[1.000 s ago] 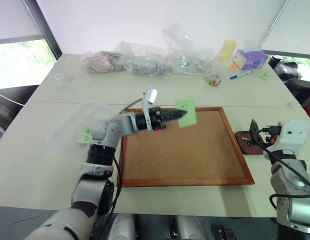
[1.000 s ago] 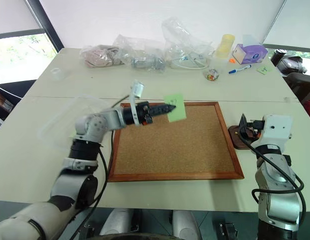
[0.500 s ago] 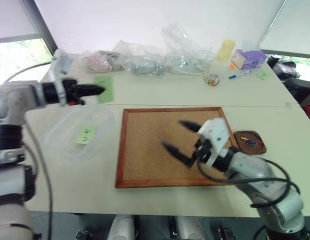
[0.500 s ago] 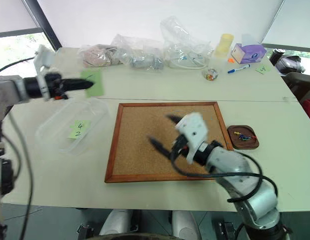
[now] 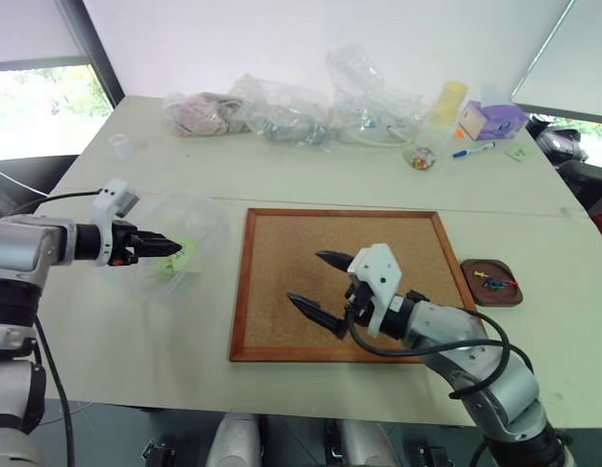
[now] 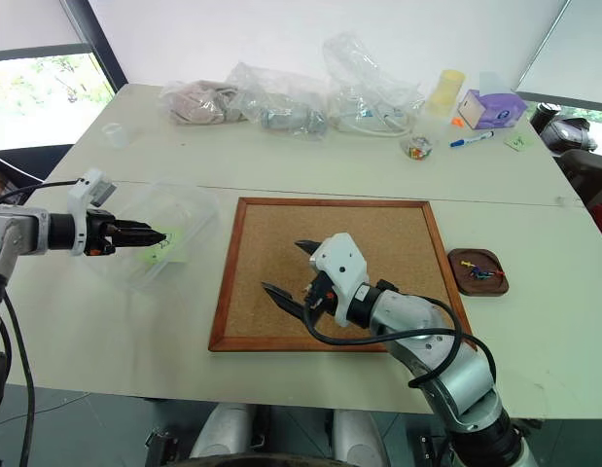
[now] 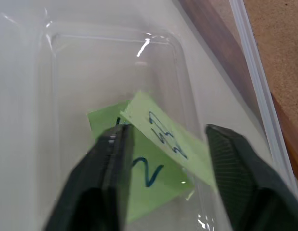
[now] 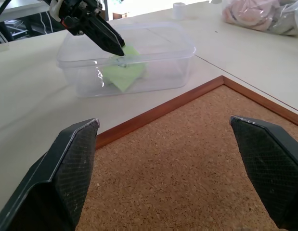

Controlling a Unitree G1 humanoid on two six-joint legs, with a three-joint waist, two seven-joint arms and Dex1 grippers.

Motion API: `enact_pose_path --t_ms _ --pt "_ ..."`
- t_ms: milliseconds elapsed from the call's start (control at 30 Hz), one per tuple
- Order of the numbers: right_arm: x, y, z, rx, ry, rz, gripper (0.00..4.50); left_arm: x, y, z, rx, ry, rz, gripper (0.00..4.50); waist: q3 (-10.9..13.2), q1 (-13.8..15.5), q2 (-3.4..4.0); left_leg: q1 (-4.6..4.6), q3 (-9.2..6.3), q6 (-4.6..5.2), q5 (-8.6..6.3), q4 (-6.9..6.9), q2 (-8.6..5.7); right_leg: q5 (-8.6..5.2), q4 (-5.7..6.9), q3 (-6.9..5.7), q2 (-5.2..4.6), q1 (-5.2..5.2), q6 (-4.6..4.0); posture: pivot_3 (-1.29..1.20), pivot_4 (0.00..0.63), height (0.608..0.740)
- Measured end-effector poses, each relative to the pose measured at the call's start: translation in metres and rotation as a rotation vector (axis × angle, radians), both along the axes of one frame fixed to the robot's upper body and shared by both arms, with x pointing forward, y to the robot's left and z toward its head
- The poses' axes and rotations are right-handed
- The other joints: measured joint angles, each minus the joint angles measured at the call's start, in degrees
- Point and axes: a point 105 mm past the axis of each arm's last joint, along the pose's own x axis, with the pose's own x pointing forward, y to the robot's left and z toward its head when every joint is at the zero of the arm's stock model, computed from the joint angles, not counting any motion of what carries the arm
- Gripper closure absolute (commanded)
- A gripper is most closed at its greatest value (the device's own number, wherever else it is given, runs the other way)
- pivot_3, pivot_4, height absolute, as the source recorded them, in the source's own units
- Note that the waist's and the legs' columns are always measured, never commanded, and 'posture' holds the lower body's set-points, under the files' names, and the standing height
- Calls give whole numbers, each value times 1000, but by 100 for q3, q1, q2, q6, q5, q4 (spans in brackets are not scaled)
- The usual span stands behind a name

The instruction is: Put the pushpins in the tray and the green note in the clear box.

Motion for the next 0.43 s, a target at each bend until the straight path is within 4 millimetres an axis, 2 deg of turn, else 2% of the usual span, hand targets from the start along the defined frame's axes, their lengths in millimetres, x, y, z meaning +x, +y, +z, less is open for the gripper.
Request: enact_pose_path --t_ms 33,167,267,367,433 --pt "1 -1 0 -1 -3 -6 0 2 -2 4 -1 -18 -8 301 0 0 0 0 0 0 0 2 0 0 1 0 0 0 0 0 150 738" --pt "3 -8 1 0 -2 -34 0 10 -7 24 6 -100 -39 301 0 1 0 0 2 3 -2 4 -3 1 1 0 0 0 2 0 150 738" --pt "7 -26 1 28 12 -112 0 10 -13 41 72 -181 -140 301 1 3 -1 -4 2 3 -2 6 -7 1 0 -1 2 -1 2 0 150 738" --pt "11 -54 9 98 25 -226 0 9 -33 71 123 -295 -278 301 1 40 0 -5 3 3 -3 10 -4 1 -1 -1 -2 4 2 0 150 738" --pt "10 -79 14 149 31 -314 0 5 -69 89 37 -372 -400 301 0 71 4 -5 2 9 -6 19 -7 1 -4 0 -6 21 4 0 150 738"
